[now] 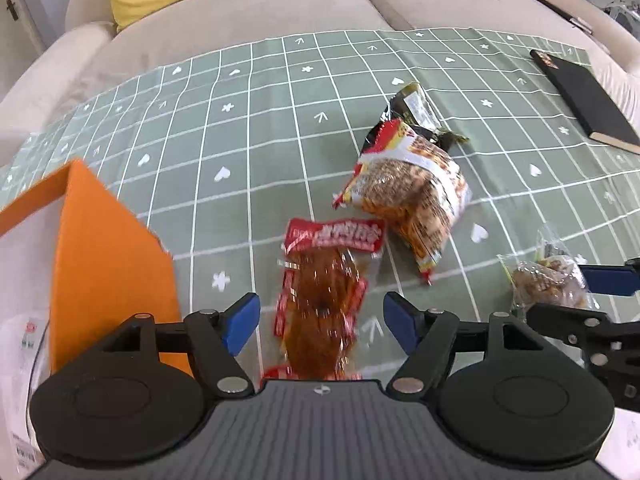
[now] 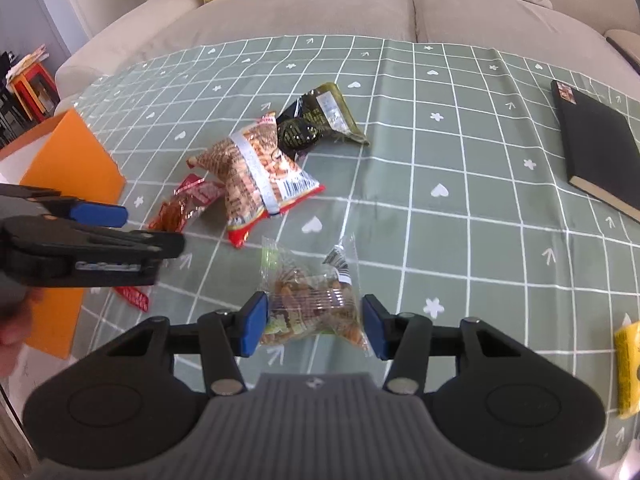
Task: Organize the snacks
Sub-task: 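Grasp the red duck-neck pack with the left tool while the right tool grasps the clear snack bag, then carry the duck-neck pack and clear snack bag over the orange box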
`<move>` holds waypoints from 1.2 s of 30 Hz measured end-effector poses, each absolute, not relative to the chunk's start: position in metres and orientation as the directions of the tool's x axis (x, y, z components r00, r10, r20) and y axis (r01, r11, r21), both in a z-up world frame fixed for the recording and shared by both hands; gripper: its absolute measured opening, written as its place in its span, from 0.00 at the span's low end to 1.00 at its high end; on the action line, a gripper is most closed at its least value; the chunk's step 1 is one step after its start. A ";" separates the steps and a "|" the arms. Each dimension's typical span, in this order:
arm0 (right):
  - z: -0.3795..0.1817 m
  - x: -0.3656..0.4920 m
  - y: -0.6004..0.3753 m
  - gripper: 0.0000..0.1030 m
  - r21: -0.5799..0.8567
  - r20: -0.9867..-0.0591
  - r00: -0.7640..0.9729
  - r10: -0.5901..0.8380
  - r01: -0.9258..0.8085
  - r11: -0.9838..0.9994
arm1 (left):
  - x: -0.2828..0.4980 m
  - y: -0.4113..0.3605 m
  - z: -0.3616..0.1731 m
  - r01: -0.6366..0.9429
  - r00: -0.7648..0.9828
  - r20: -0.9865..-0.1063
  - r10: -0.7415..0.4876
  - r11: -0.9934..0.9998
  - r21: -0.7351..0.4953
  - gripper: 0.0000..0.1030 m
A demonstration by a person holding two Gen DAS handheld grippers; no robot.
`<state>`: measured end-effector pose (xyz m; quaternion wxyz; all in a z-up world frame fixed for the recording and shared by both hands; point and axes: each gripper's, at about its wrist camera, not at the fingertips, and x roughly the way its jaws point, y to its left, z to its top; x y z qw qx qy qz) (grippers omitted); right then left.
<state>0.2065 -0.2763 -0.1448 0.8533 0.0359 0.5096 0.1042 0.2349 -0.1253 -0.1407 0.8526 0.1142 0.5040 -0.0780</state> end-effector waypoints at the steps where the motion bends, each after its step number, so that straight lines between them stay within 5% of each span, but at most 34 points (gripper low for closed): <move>1: -0.146 0.208 -0.276 0.48 0.174 -0.861 0.459 0.219 -0.138 0.975 | 0.236 -0.127 -0.144 0.255 0.484 -0.875 -0.008 0.958 0.132 0.83; 9: -0.151 0.222 -0.275 0.49 0.199 -0.853 0.463 0.240 -0.137 0.970 | 0.243 -0.134 -0.157 0.271 0.505 -0.863 0.035 0.942 0.196 0.87; 13: -0.151 0.223 -0.273 0.49 0.196 -0.853 0.464 0.239 -0.139 0.971 | 0.247 -0.131 -0.156 0.264 0.496 -0.868 -0.029 0.957 0.119 0.55; 20: -0.151 0.222 -0.272 0.49 0.193 -0.854 0.463 0.236 -0.139 0.971 | 0.234 -0.138 -0.155 0.281 0.517 -0.856 -0.002 0.945 0.167 0.38; 36: -0.143 0.209 -0.259 0.47 0.207 -0.870 0.418 0.262 -0.173 0.963 | 0.187 -0.123 -0.115 0.208 0.541 -0.836 -0.089 0.978 0.031 0.35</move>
